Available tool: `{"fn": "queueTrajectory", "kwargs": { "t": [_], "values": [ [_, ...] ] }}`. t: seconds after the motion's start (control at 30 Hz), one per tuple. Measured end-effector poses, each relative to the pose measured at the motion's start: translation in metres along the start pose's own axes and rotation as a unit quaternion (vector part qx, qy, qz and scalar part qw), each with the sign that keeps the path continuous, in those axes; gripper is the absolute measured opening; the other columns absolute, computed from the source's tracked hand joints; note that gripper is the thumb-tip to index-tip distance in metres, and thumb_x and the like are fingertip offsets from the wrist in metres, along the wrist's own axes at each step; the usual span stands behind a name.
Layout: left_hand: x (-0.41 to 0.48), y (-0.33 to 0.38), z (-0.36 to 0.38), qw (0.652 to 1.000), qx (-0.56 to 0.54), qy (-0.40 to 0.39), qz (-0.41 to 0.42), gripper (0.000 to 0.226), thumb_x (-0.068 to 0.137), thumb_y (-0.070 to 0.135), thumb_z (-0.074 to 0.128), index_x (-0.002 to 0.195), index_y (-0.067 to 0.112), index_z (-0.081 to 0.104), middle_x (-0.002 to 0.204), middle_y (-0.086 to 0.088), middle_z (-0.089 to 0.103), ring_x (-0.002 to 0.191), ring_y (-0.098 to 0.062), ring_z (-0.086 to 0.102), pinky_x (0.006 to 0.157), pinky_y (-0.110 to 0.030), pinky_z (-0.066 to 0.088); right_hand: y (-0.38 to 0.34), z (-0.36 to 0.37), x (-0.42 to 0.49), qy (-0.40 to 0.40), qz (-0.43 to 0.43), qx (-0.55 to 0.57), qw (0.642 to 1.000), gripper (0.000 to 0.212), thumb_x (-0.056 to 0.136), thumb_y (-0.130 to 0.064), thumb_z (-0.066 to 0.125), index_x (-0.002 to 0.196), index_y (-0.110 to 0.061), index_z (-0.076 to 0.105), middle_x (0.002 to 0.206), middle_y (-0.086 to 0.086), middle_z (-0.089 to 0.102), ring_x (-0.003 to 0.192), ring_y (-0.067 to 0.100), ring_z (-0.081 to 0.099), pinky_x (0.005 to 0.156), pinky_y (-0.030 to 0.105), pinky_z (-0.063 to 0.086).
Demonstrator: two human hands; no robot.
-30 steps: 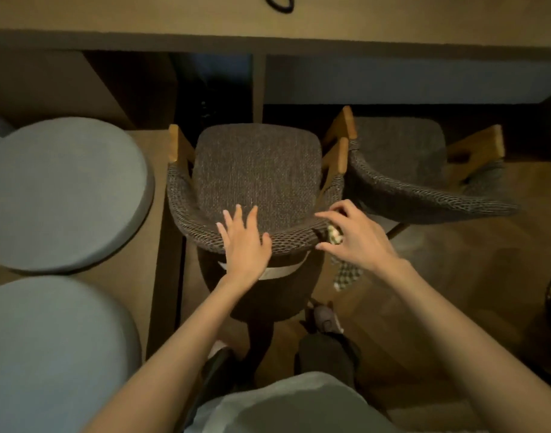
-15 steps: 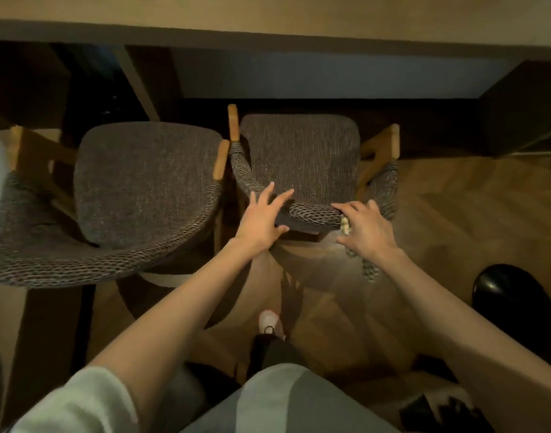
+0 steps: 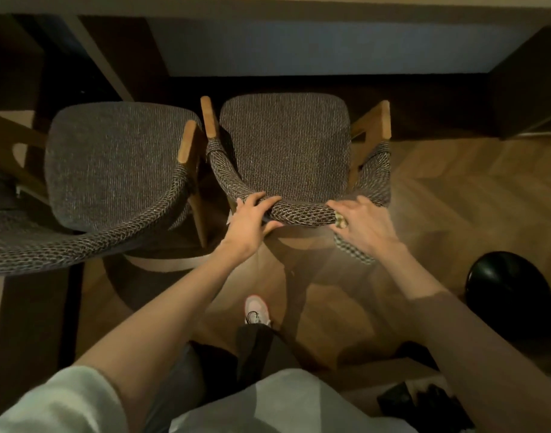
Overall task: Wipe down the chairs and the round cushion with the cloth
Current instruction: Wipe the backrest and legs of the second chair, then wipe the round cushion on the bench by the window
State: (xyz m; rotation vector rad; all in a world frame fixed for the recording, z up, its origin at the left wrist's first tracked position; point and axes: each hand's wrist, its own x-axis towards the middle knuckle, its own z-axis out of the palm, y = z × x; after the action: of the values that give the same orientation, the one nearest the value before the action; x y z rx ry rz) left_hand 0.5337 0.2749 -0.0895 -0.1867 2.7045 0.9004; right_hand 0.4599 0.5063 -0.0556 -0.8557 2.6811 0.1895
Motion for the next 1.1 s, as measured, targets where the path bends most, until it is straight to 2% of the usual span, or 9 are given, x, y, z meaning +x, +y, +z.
{"fn": "queueTrajectory", "kwargs": {
  "t": [0.2,0.3,0.4,0.47,0.57,0.73,0.87,0.93,1.1],
  "values": [
    [-0.008,0.011,-0.006,0.998,-0.046,-0.037,0.0,0.056,0.094,0.023,0.056,0.146,0.021,0.035,0.153,-0.012,0.029,0.142,-0.028,0.022,0.117,-0.043,0.017,-0.013,-0.012,-0.009,-0.023,0.064,0.154,0.986,0.053,0.083,-0.046,0.065,0.133,-0.034,0.05,0.13,0.0,0.052,0.116,0.021,0.047,0.087,0.038,0.049],
    [-0.031,0.007,-0.038,0.996,-0.088,0.005,0.025,0.059,0.093,0.018,0.059,0.147,0.019,0.034,0.15,-0.005,0.036,0.141,-0.018,0.028,0.113,-0.029,0.022,-0.053,-0.031,-0.009,0.056,0.059,0.293,0.953,0.028,0.087,-0.044,0.063,0.105,-0.024,0.057,0.105,0.0,0.05,0.092,0.015,0.052,0.078,0.031,0.043],
    [-0.077,-0.009,-0.081,0.984,-0.174,0.029,0.028,0.066,0.088,0.021,0.066,0.146,0.024,0.035,0.148,0.002,0.039,0.134,-0.005,0.031,0.106,-0.024,0.026,-0.115,-0.058,-0.011,0.147,0.023,0.388,0.91,0.026,0.094,-0.042,0.053,0.085,-0.019,0.047,0.082,-0.004,0.047,0.074,0.003,0.047,0.064,0.017,0.032],
    [-0.112,-0.028,-0.111,0.975,-0.218,0.008,0.038,0.071,0.084,0.022,0.07,0.146,0.024,0.035,0.147,0.003,0.039,0.126,0.003,0.029,0.104,-0.02,0.026,-0.162,-0.074,-0.012,0.138,-0.022,0.425,0.894,0.026,0.096,-0.04,0.05,0.084,-0.018,0.044,0.077,-0.006,0.046,0.071,-0.001,0.047,0.061,0.012,0.034],
    [-0.164,-0.07,-0.146,0.971,-0.237,-0.009,0.039,0.071,0.08,0.021,0.074,0.143,0.02,0.04,0.142,0.003,0.044,0.129,-0.004,0.037,0.109,-0.025,0.031,-0.237,-0.091,-0.01,0.096,-0.099,0.449,0.883,0.026,0.099,-0.04,0.043,0.087,-0.018,0.041,0.076,-0.003,0.048,0.069,0.002,0.048,0.06,0.014,0.034],
    [-0.251,-0.165,-0.188,0.958,-0.279,0.066,-0.026,0.023,0.085,0.017,0.068,0.106,0.006,0.065,0.104,-0.005,0.067,0.1,-0.014,0.063,0.093,-0.04,0.049,-0.371,-0.103,0.0,0.07,-0.181,0.451,0.871,0.033,0.095,-0.055,0.035,0.09,-0.023,0.036,0.075,-0.002,0.048,0.067,0.007,0.051,0.058,0.021,0.037],
    [-0.322,-0.249,-0.222,0.936,-0.302,0.162,-0.076,0.007,0.086,0.012,0.067,0.09,0.011,0.061,0.089,-0.005,0.064,0.084,-0.008,0.062,0.078,-0.023,0.05,-0.475,-0.104,0.01,0.089,-0.221,0.405,0.883,0.029,0.093,-0.049,0.049,0.093,-0.022,0.037,0.085,-0.001,0.043,0.074,0.009,0.047,0.064,0.022,0.039],
    [-0.354,-0.285,-0.237,0.927,-0.3,0.206,-0.095,0.012,0.086,0.012,0.067,0.087,0.019,0.057,0.086,0.003,0.061,0.078,-0.002,0.06,0.071,-0.017,0.048,-0.522,-0.107,0.015,0.076,-0.235,0.399,0.883,0.029,0.091,-0.045,0.058,0.095,-0.024,0.038,0.087,-0.006,0.043,0.077,0.006,0.046,0.064,0.016,0.039],
    [-0.406,-0.364,-0.258,0.894,-0.308,0.272,-0.178,0.026,0.085,0.007,0.068,0.08,0.024,0.049,0.079,0.0,0.056,0.073,-0.018,0.057,0.068,-0.032,0.046,-0.614,-0.115,0.036,0.06,-0.305,0.368,0.876,0.013,0.092,-0.033,0.059,0.096,-0.02,0.055,0.093,-0.009,0.051,0.089,0.004,0.046,0.074,0.014,0.037]
  ]
}}
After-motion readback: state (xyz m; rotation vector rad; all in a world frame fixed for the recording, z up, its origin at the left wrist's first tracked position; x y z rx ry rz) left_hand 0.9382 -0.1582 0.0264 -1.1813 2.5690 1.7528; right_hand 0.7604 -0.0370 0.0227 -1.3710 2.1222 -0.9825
